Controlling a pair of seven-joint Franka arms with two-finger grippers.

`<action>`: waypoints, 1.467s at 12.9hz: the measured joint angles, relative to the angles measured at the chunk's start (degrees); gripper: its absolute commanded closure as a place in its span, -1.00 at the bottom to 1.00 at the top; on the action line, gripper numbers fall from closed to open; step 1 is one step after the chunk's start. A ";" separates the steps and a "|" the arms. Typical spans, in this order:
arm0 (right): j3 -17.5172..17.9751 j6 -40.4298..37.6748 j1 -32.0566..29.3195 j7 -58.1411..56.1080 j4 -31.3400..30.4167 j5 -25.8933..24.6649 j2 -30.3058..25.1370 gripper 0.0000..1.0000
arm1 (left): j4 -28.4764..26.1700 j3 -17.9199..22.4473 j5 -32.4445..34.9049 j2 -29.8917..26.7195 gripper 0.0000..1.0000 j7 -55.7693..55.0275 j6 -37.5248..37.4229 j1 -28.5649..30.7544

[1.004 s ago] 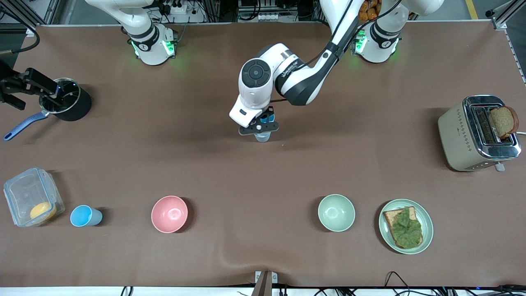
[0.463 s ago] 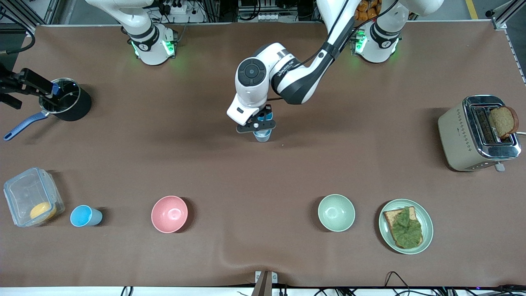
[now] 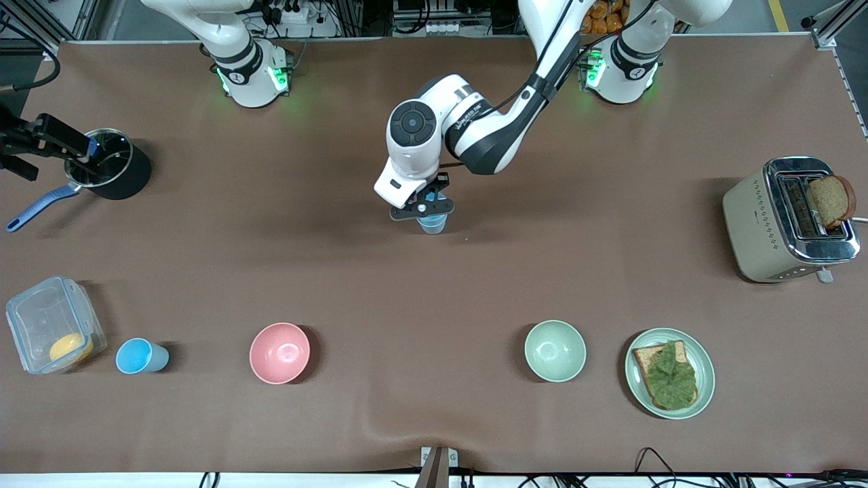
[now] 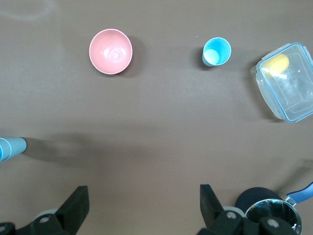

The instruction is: Stack blue cups with both arms

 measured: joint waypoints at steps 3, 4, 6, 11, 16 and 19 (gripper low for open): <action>0.00 -0.02 0.00 0.00 0.00 0.00 0.01 -1.00 | 0.66 0.23 0.00 -0.06 -1.00 0.00 0.00 0.23; 0.00 -0.02 0.00 0.00 0.00 0.00 0.01 -1.00 | 1.04 0.45 0.07 -0.33 -1.00 0.01 -0.01 0.69; -0.02 -0.02 0.00 0.00 0.00 0.00 0.02 -1.00 | 1.15 0.82 0.21 -1.96 -1.00 0.04 -0.24 3.17; 0.02 -0.02 0.00 0.00 0.00 0.00 0.02 -1.00 | -2.26 1.04 1.15 -10.56 -1.00 7.55 -4.64 13.01; 0.21 -0.02 0.01 -0.10 0.01 0.00 0.02 -1.00 | -12.88 -0.33 5.11 -23.23 -1.00 19.76 -8.77 24.03; 0.57 -0.57 0.05 -0.14 0.00 -1.69 0.02 -1.00 | -16.77 -0.57 5.57 -30.07 -1.00 32.13 -14.30 31.46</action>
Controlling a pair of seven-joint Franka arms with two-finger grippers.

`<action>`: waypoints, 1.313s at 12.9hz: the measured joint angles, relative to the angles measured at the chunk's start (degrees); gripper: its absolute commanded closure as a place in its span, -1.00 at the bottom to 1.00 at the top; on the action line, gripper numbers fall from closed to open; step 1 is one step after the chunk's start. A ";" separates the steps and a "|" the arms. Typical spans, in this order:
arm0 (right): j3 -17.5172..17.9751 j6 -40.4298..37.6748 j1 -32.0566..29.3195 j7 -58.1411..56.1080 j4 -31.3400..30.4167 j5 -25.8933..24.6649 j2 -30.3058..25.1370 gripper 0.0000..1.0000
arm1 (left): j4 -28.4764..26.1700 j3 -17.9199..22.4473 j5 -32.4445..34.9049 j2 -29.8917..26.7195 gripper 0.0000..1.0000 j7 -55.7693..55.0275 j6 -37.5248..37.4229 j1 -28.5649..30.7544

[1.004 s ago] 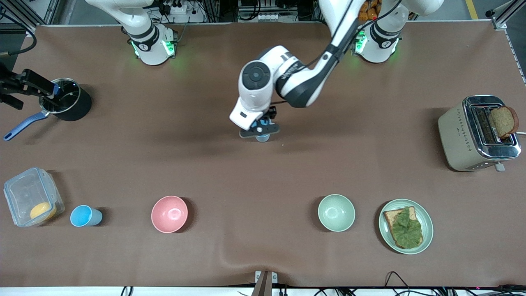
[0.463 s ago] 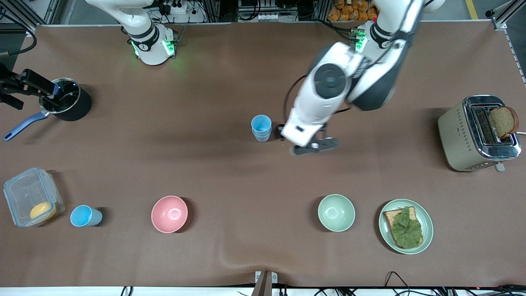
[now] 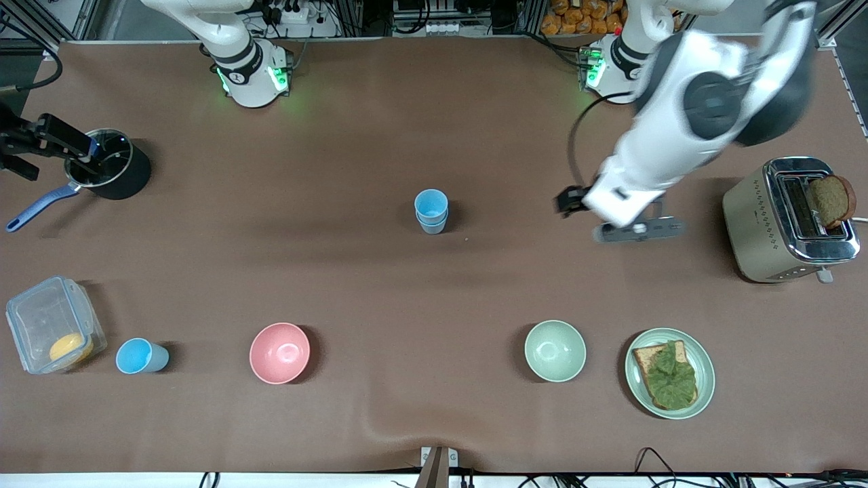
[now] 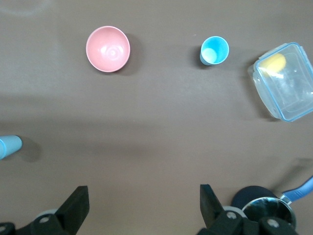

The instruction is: Stack blue cups with both arms

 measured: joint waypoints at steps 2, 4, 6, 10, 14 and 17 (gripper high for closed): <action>0.40 -0.45 0.35 0.00 -0.04 -1.35 0.02 -1.00 | -0.39 -0.04 0.09 -3.57 -1.00 3.94 -3.91 4.61; 0.43 -0.71 0.43 0.00 -0.06 -1.46 0.04 -1.00 | -0.55 -0.14 0.72 -6.59 -1.00 6.69 -6.56 7.74; 0.41 -0.75 0.42 0.01 -0.08 -1.46 0.06 -1.00 | -0.65 -0.19 1.05 -9.41 -1.00 10.38 -8.18 10.79; 0.31 -0.75 0.40 0.01 -0.11 -1.45 0.15 -1.00 | -0.86 -0.21 3.52 -13.88 -1.00 17.59 -11.42 16.02; 0.16 -0.72 0.30 0.03 -0.21 -1.44 0.17 -1.00 | -1.46 -0.42 3.53 -14.76 -1.00 18.41 -12.77 17.41; 0.16 -0.69 0.34 0.03 -0.27 -1.42 0.17 -1.00 | -1.47 -1.12 3.53 -14.76 -1.00 18.41 -13.07 17.37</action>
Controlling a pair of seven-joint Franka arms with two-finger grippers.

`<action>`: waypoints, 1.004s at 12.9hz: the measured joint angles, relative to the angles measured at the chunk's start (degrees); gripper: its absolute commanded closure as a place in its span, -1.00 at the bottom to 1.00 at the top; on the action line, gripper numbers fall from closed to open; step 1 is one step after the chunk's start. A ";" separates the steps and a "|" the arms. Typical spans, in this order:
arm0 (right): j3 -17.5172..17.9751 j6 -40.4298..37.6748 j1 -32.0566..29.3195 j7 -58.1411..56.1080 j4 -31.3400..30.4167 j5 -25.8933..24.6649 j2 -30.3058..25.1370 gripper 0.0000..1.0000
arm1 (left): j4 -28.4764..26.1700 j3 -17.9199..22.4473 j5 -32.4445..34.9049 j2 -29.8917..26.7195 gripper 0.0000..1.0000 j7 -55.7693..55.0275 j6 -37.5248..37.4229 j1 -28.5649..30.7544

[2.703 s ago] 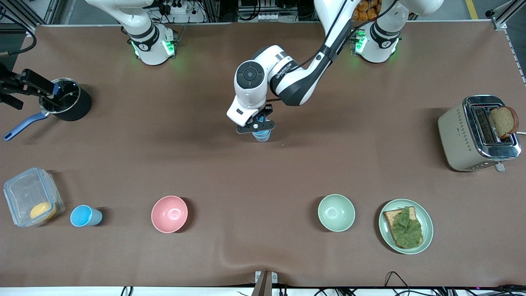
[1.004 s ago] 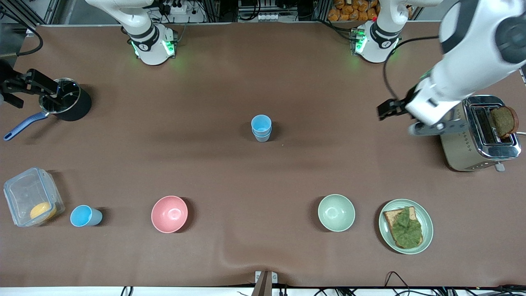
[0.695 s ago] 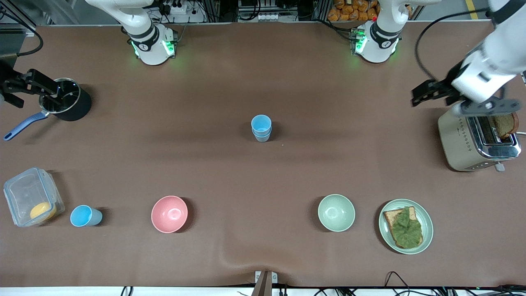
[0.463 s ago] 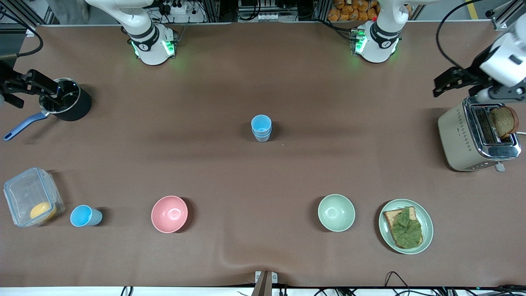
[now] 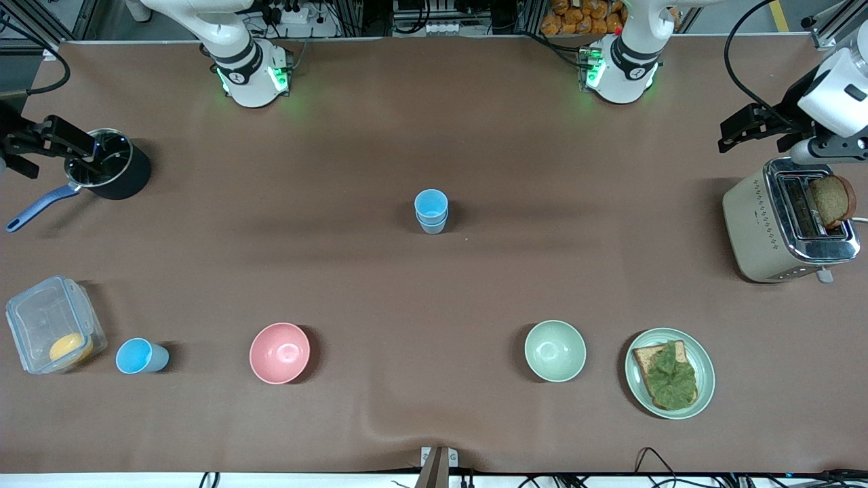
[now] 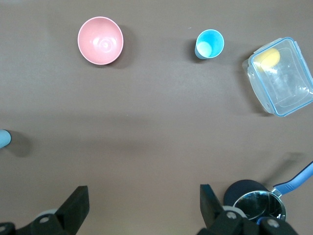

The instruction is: Stack blue cups with both arms

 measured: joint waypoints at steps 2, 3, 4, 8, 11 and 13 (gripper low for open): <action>0.03 0.12 0.11 0.00 0.00 0.01 0.00 -1.00 | 0.06 -0.04 0.02 0.00 -1.00 0.00 0.00 0.02; 0.03 0.14 0.11 0.00 -0.01 0.02 0.00 -1.00 | 0.20 -0.02 0.38 0.00 -1.00 0.00 0.00 0.06; 0.03 0.14 0.12 0.00 -0.01 0.03 0.00 -1.00 | 0.36 -0.01 0.88 0.00 -1.00 0.00 0.00 0.12; -1.40 0.14 0.98 0.00 0.00 0.03 -0.01 -1.00 | 0.78 0.11 1.15 0.00 -1.00 0.00 0.00 0.32; -3.10 0.14 2.21 0.00 -0.01 0.03 -0.01 -1.00 | 0.84 0.42 1.25 0.00 -1.00 0.00 0.00 0.54; -3.14 0.14 2.32 0.00 -0.01 0.03 -0.01 -1.00 | 0.84 0.51 1.25 0.00 -1.00 0.00 0.00 0.64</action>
